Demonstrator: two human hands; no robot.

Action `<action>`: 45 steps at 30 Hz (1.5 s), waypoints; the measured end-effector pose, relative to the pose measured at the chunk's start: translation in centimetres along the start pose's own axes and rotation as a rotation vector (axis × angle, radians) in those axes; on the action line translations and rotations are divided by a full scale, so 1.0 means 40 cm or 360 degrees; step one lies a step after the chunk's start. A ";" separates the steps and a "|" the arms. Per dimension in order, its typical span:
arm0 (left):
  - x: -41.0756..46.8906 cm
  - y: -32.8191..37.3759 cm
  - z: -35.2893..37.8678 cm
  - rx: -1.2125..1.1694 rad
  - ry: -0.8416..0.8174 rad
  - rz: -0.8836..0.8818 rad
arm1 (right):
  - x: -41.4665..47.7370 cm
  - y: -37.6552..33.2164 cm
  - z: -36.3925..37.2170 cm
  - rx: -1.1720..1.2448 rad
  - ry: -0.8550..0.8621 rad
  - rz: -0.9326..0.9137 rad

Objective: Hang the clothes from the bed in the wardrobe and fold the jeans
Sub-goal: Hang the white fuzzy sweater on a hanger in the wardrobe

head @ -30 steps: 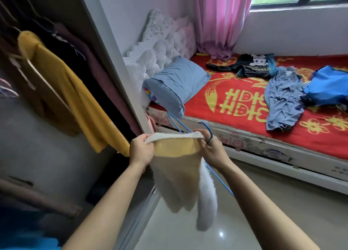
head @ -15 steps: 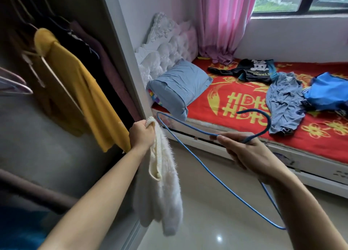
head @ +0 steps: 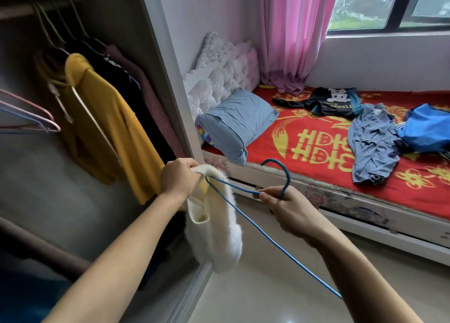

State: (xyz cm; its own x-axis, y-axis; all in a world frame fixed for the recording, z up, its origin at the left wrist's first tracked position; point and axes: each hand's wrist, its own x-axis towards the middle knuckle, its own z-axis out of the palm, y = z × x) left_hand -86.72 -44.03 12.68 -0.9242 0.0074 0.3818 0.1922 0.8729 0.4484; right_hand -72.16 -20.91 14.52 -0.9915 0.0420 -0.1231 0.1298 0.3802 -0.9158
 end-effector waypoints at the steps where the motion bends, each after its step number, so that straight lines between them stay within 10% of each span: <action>1: 0.000 0.002 -0.003 0.0005 -0.0024 -0.0008 | -0.002 -0.001 -0.007 0.0028 0.0042 -0.0022; 19: 0.015 0.057 0.045 -0.0074 -0.0153 -0.0258 | -0.039 -0.007 -0.048 0.0198 -0.0099 0.0083; 26: 0.036 0.034 0.042 -0.0301 -0.0209 -0.0195 | -0.019 0.005 -0.071 -0.0457 0.0154 -0.0100; 45: 0.037 0.089 -0.028 -0.1096 -0.0003 -0.0075 | 0.194 -0.055 0.053 0.0549 -0.0408 0.0229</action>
State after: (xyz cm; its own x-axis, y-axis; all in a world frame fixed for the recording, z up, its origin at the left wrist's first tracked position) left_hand -87.02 -41.44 15.74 -0.9373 -0.0216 0.3479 0.3169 0.3633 0.8761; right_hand -80.12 -23.40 14.76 -0.9347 -0.1746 -0.3096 0.3046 0.0554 -0.9509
